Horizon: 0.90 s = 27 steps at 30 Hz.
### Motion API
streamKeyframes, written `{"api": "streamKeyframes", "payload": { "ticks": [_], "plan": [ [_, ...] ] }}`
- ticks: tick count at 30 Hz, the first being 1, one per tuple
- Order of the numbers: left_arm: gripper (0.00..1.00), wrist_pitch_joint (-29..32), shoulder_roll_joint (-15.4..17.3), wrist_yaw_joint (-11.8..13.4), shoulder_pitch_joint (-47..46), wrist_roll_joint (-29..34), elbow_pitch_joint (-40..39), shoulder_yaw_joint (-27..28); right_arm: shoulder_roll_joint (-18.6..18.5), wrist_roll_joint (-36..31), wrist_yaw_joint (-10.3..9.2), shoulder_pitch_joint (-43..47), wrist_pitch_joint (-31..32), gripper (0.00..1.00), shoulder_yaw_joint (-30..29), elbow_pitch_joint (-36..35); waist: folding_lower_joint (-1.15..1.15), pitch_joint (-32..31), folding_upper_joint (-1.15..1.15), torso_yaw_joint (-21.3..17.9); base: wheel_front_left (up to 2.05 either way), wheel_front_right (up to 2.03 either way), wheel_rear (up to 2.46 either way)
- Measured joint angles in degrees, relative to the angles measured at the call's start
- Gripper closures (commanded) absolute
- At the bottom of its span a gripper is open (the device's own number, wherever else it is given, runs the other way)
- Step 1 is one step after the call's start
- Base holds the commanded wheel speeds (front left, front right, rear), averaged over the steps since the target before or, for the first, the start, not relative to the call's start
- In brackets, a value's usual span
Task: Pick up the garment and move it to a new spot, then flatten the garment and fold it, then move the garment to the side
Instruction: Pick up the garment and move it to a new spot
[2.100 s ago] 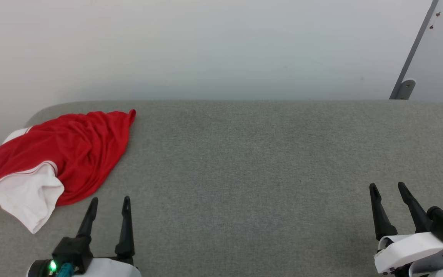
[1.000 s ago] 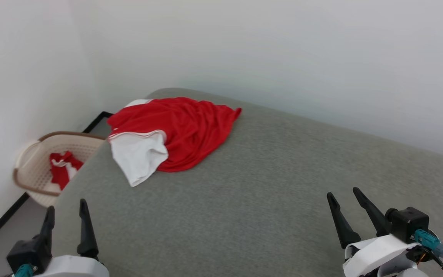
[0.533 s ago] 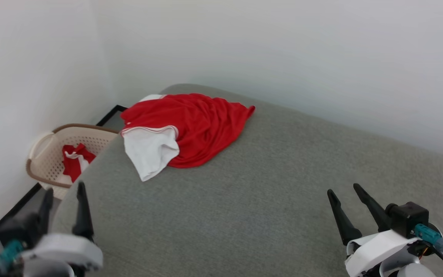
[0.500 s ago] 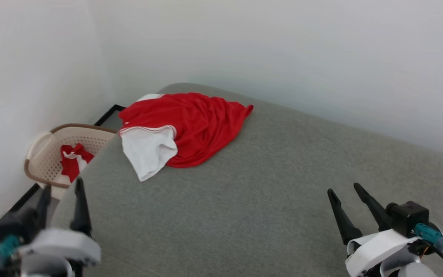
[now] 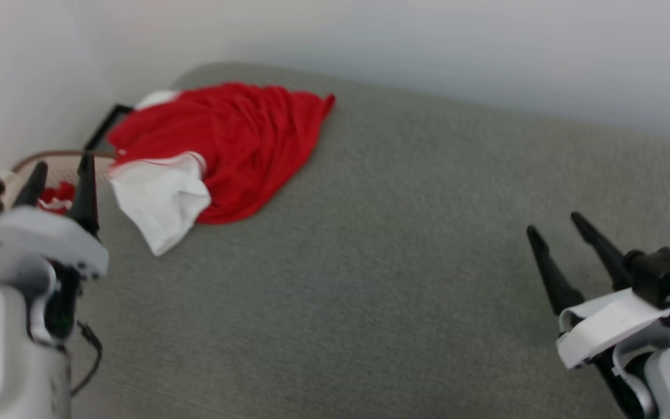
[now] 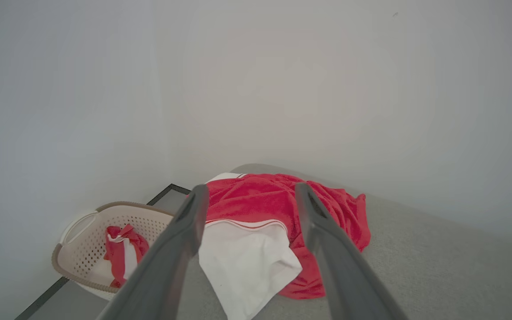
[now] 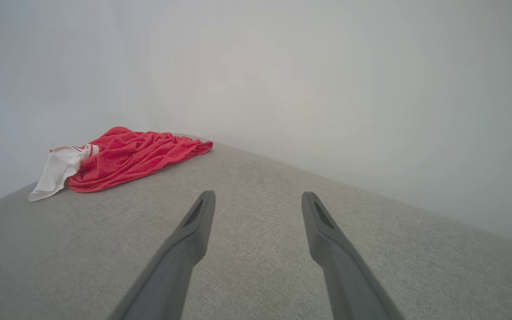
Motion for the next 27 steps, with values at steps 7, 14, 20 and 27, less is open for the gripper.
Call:
{"api": "streamKeyframes", "payload": {
  "ticks": [7,14,20,27],
  "plan": [
    [0.00,5.78,3.41,-1.02,-10.88,-2.33,8.61,-0.90,-1.91,-0.87,0.00,-1.70,2.02,0.00,-2.09,-4.98,0.00,6.91,0.00,-2.80,0.00,0.00,0.00],
    [0.00,9.89,6.28,-1.91,-21.30,-3.23,19.35,-2.72,-2.87,-2.02,0.00,-2.48,4.07,0.00,-4.87,-10.18,0.00,14.17,0.00,-5.28,0.00,0.00,0.00],
    [0.00,11.61,7.89,-2.16,-28.49,-3.79,29.62,-3.98,-3.52,-2.41,0.00,-2.79,5.69,0.00,-6.73,-13.69,0.00,19.82,0.00,-7.11,0.00,0.00,0.00],
    [0.00,12.54,7.73,-2.43,-34.46,-4.11,39.86,-5.87,-3.87,-2.78,0.00,-2.74,7.23,0.00,-8.54,-17.06,0.00,24.91,0.00,-8.82,0.00,0.00,0.00]
  ]
}}
